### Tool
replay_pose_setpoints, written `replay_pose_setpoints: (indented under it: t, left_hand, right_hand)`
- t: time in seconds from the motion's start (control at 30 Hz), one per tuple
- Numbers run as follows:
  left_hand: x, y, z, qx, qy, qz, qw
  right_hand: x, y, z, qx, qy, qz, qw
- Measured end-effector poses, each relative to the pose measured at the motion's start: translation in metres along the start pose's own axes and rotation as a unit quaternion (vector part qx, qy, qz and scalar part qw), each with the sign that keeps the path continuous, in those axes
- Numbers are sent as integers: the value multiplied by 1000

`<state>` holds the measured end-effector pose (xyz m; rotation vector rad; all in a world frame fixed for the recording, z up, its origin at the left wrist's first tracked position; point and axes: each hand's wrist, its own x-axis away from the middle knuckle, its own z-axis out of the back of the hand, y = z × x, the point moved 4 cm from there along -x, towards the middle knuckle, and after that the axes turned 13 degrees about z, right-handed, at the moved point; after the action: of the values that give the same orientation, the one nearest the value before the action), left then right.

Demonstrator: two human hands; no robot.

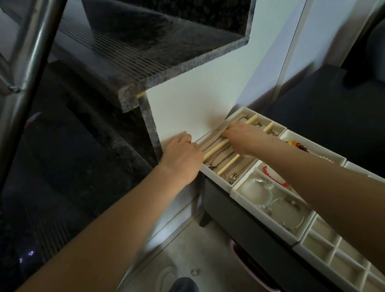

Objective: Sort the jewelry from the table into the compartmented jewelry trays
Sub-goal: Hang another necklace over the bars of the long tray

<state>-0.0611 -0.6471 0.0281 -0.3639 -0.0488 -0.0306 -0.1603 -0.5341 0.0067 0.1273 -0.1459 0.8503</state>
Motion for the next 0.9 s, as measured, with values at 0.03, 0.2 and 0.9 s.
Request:
replay_pose_setpoints:
  t: [0.03,0.2,0.9]
  left_hand:
    - [-1,0,1,1,1,2,1000]
    - [-5,3,2,2,-7,14,1000]
    - [-21,11,-6,34,5,15,999]
  right_hand:
    - [0,0,1,4,0,-1,1000]
    - [2,3,4,6,-2,-1,1000]
    - [-7,49,-7,-16,11,-61,998]
